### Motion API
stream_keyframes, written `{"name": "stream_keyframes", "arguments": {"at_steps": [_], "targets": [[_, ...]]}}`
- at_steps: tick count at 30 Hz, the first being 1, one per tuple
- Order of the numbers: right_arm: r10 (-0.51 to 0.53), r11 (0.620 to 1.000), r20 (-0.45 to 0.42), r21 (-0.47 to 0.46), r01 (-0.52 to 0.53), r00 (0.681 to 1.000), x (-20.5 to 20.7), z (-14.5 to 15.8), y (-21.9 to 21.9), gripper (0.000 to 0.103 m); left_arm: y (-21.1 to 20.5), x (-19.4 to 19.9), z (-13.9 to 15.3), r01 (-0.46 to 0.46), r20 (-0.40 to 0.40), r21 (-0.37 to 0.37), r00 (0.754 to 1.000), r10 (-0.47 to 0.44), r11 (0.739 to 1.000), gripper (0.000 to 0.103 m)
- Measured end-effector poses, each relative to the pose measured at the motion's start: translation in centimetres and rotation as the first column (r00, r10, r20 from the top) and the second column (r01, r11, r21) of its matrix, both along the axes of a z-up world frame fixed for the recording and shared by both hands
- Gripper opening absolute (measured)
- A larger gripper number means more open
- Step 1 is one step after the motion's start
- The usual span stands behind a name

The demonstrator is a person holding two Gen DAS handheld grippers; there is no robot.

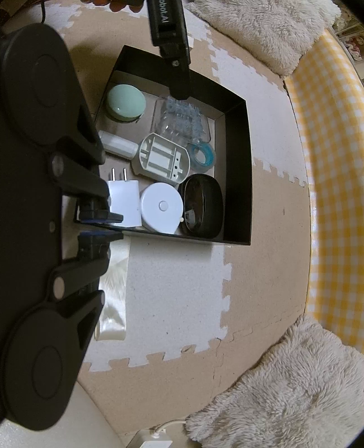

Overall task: Organize rigid objects
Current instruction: 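Raise the left tool out of the box toward the white-and-pink polish box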

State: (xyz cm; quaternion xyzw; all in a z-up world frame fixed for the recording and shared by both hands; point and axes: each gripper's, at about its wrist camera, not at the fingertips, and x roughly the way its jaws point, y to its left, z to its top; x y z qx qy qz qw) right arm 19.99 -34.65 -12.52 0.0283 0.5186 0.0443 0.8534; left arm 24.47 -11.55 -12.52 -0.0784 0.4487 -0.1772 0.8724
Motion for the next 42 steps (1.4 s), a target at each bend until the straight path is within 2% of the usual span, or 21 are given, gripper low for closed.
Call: {"name": "stream_keyframes", "arguments": {"at_steps": [9, 23, 28, 33, 42], "targets": [[-0.001, 1.0, 0.0, 0.002, 0.001, 1.0, 0.0, 0.0, 0.0, 0.006, -0.7, -0.7, 0.0, 0.043, -0.029, 0.033, 0.999, -0.042, 0.999, 0.097], [-0.002, 1.0, 0.001, 0.005, 0.002, 1.0, 0.0, 0.0, 0.0, 0.006, 0.0, -2.1, 0.4, 0.057, -0.041, 0.077, 0.998, -0.054, 0.995, 0.103], [-0.001, 1.0, 0.003, 0.002, 0.001, 1.0, 0.0, 0.1, 0.0, 0.006, 1.4, -2.6, 1.0, 0.036, -0.02, 0.087, 0.999, -0.035, 0.996, 0.103], [-0.001, 1.0, 0.003, 0.004, 0.001, 1.0, 0.0, 0.0, 0.0, 0.006, 3.8, -2.1, 2.5, -0.02, 0.034, 0.107, 0.999, 0.017, 0.994, 0.103], [-0.001, 1.0, 0.003, 0.003, 0.001, 1.0, 0.0, 0.0, 0.0, 0.006, 8.4, -0.4, 3.9, -0.106, 0.073, 0.084, 0.992, 0.1, 0.991, 0.103]]}}
